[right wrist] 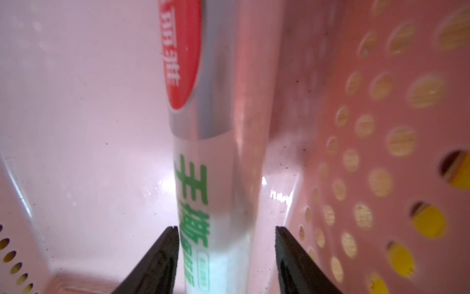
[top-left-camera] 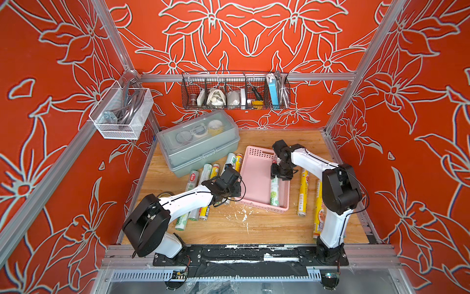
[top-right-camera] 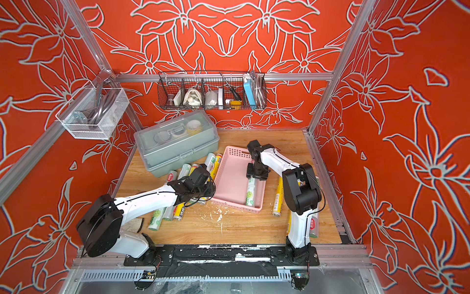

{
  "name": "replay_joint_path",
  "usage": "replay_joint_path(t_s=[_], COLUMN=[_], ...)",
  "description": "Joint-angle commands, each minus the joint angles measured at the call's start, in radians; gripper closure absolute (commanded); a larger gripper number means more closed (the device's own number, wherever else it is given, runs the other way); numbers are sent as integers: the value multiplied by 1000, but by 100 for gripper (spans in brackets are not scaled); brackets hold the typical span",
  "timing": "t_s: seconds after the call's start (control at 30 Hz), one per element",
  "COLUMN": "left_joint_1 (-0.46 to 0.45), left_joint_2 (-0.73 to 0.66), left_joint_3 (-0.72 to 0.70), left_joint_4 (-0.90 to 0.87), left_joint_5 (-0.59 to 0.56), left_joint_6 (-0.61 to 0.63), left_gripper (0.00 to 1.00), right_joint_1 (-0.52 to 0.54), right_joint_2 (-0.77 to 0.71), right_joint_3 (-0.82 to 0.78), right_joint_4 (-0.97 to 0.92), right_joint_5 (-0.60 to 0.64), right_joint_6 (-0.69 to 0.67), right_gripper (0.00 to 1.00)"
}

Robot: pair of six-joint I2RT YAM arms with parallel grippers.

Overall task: Put the plastic wrap into the basket
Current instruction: Place the plastic wrap in the basket, then pick up the plastic wrap from the center of the board.

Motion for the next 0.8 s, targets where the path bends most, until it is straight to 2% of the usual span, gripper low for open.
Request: replay_joint_path(t_s=[0.0,0.4,0.63,0.77], left_joint_1=[-2,-3,1,35], left_joint_2=[-13,-94,-170,-205], left_joint_3=[1,53,118,138], left_joint_4=[4,-83,-194,-263], left_joint_5=[-22,-42,-95,-93], left_joint_6=[-2,75,159,189], left_gripper=[66,61,55,54], right_joint_1=[8,33,71,84], right_joint_2=[-83,-324,-445,-486], right_joint_3=[38,31,-80,-148], right_joint_4=[-65,-72,43,108], right_joint_5=[45,36,-43,-83], right_joint_6=[1,-54,-67,-92], right_gripper=[37,40,42,42])
